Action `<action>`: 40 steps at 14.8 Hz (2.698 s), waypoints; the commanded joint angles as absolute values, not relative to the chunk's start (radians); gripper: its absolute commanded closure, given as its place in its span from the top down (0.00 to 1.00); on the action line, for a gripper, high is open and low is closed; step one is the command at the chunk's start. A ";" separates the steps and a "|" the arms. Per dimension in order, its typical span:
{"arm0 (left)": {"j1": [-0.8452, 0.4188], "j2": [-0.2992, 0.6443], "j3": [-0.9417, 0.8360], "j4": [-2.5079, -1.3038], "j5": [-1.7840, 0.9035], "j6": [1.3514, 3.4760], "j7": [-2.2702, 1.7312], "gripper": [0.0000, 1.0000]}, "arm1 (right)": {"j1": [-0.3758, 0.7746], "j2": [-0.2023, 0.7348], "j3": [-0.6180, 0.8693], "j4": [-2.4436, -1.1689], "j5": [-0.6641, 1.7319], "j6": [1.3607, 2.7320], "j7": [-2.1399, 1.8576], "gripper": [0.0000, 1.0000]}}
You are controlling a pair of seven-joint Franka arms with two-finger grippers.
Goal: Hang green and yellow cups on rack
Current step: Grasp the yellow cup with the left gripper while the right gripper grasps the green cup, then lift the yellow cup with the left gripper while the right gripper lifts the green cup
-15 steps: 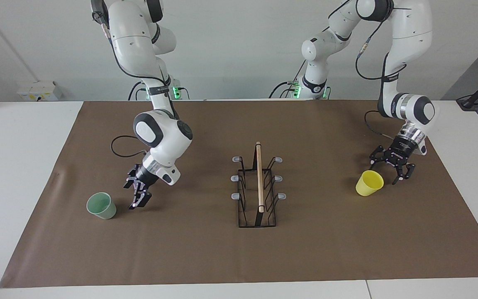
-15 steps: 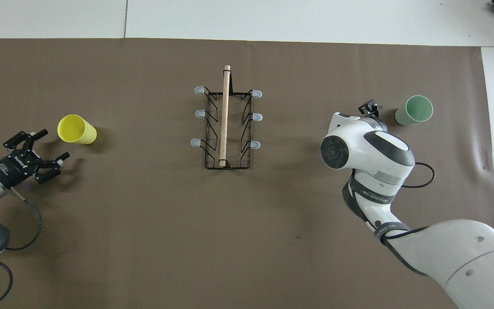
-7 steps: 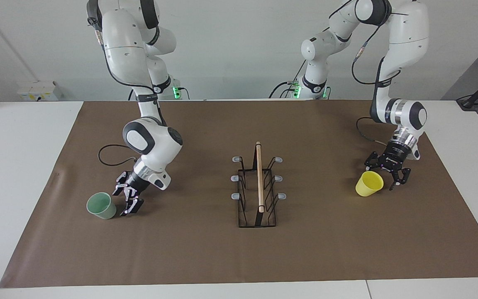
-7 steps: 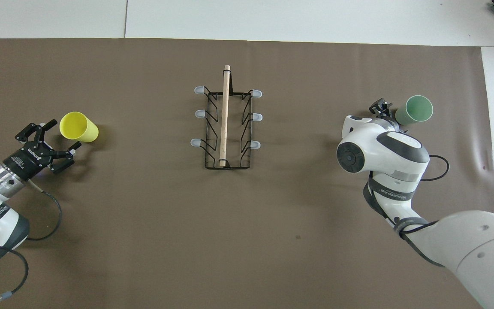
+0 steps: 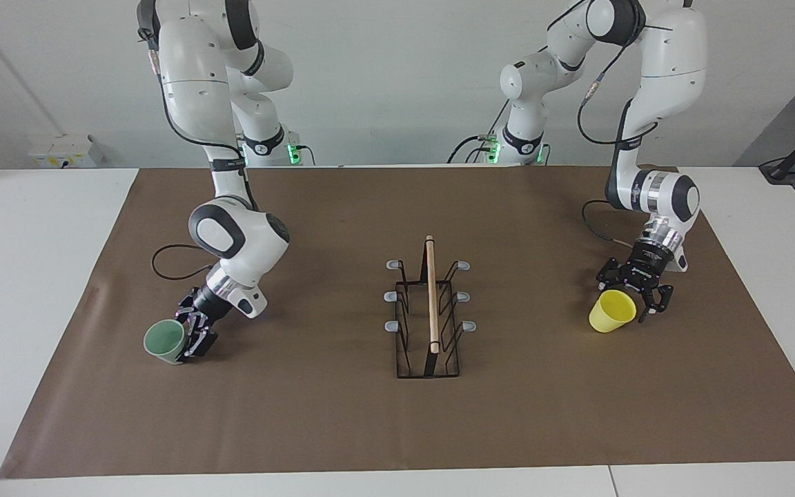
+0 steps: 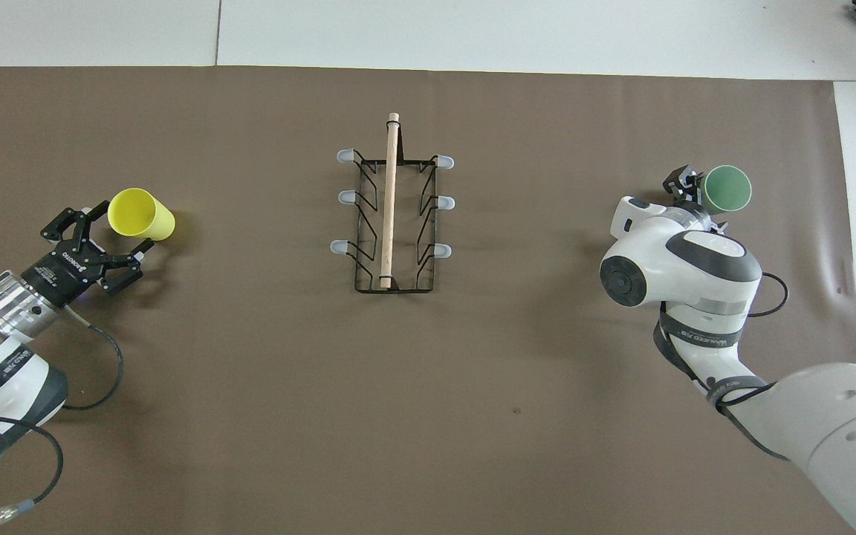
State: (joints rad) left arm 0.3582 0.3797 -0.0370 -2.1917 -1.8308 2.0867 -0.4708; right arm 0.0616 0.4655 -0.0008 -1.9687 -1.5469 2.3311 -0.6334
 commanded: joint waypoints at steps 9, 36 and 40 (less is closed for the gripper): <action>0.293 0.419 -0.026 -2.174 -1.920 2.131 -0.390 1.00 | -0.017 0.460 0.005 -1.983 -1.701 2.401 -0.528 0.48; 0.085 0.226 0.002 -2.022 -1.193 2.404 -0.528 0.00 | -0.043 0.135 0.164 -1.956 -0.249 2.184 -1.039 0.00; 0.075 0.180 0.011 -2.013 -0.967 2.358 -0.526 0.00 | -0.043 0.130 0.187 -1.934 0.025 2.164 -1.038 0.00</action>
